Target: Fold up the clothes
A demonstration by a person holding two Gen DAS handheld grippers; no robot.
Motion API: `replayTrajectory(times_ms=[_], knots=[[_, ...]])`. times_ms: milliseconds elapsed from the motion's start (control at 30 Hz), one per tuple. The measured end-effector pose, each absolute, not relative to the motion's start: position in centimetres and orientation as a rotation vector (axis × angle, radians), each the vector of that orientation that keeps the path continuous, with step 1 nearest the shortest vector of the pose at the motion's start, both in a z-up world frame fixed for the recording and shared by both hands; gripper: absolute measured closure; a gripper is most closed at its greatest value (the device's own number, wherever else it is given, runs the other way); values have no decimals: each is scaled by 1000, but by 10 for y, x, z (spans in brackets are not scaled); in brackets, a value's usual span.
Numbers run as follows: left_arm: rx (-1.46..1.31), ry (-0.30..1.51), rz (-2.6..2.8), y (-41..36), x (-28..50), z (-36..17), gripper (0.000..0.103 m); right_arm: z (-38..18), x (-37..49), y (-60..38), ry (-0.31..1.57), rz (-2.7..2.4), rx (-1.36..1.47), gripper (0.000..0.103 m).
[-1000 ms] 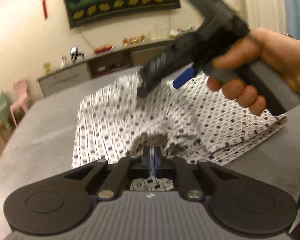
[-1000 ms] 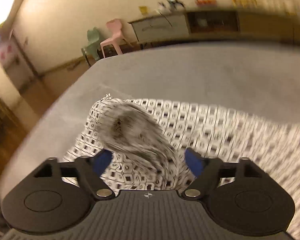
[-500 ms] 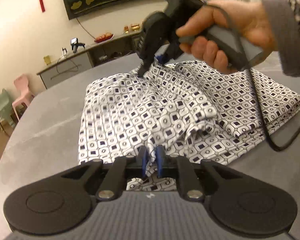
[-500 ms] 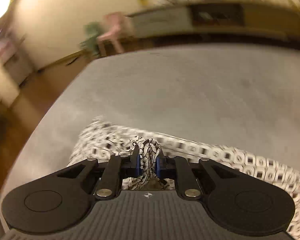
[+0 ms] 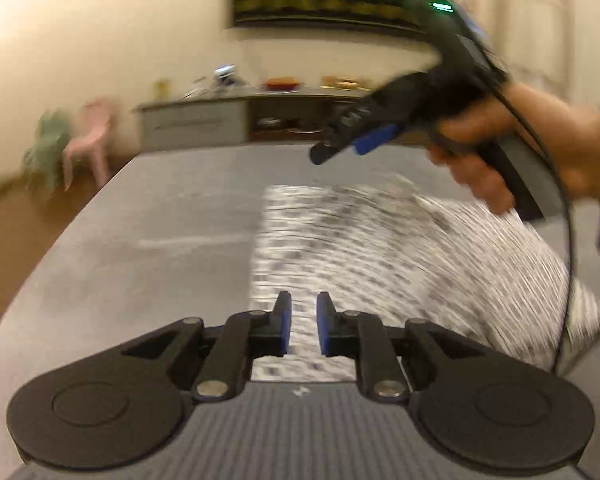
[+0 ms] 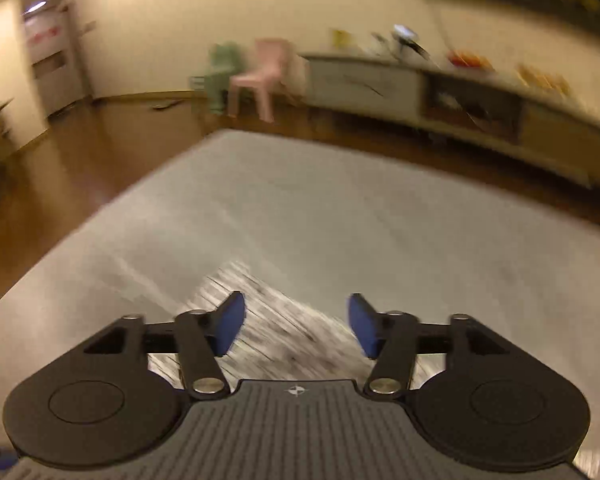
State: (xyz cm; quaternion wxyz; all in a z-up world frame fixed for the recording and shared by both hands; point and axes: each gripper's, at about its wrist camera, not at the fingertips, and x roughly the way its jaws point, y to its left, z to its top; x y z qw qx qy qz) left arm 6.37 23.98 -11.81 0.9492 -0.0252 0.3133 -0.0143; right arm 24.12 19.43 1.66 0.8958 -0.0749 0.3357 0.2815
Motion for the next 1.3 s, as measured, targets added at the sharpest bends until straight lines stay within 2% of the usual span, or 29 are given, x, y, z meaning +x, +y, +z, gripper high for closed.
replayTrajectory(times_ms=[67, 133, 167, 200, 300, 433, 467, 500, 567, 700, 900, 1000, 1033, 1100, 1133, 1200, 1233, 1267, 1300], knots=[[-95, 688, -8, 250, 71, -127, 88, 22, 243, 224, 699, 623, -242, 34], [-56, 734, -11, 245, 76, -139, 88, 8, 259, 253, 785, 623, -317, 35], [-27, 747, -10, 242, 77, -144, 88, -2, 268, 267, 836, 619, -356, 44], [3, 755, -7, 238, 76, -148, 89, -10, 276, 278, 878, 614, -391, 80], [37, 754, -5, 234, 70, -150, 89, -14, 291, 287, 902, 598, -374, 93], [78, 754, 30, 231, 66, -148, 90, 5, 293, 255, 863, 579, -167, 92], [80, 747, 42, 232, 64, -146, 90, 10, 292, 243, 851, 573, -120, 85], [82, 740, 55, 234, 62, -143, 90, 16, 291, 232, 838, 567, -73, 72], [86, 710, 49, 231, 59, -136, 90, 27, 288, 209, 813, 555, 21, 60], [94, 583, -86, 206, 50, -119, 87, 58, 235, 136, 724, 565, 105, 60], [350, 515, -279, 121, 50, -139, 79, 12, 149, 72, 783, 517, -59, 60], [410, 508, -282, 107, 52, -147, 74, 0, 143, 72, 788, 547, -4, 59], [415, 507, -281, 106, 52, -149, 74, -3, 143, 74, 785, 563, 24, 55], [421, 522, -290, 110, 55, -153, 74, -8, 145, 78, 779, 596, 77, 33], [430, 535, -292, 109, 56, -154, 76, -9, 151, 83, 778, 613, 94, 30], [444, 579, -279, 110, 60, -159, 84, -18, 168, 95, 817, 609, 94, 33], [445, 598, -260, 113, 62, -162, 94, -24, 174, 101, 846, 596, 85, 40], [440, 612, -239, 118, 63, -162, 96, -28, 179, 108, 876, 573, 75, 64], [432, 625, -218, 124, 62, -161, 98, -30, 181, 110, 891, 556, 82, 77]])
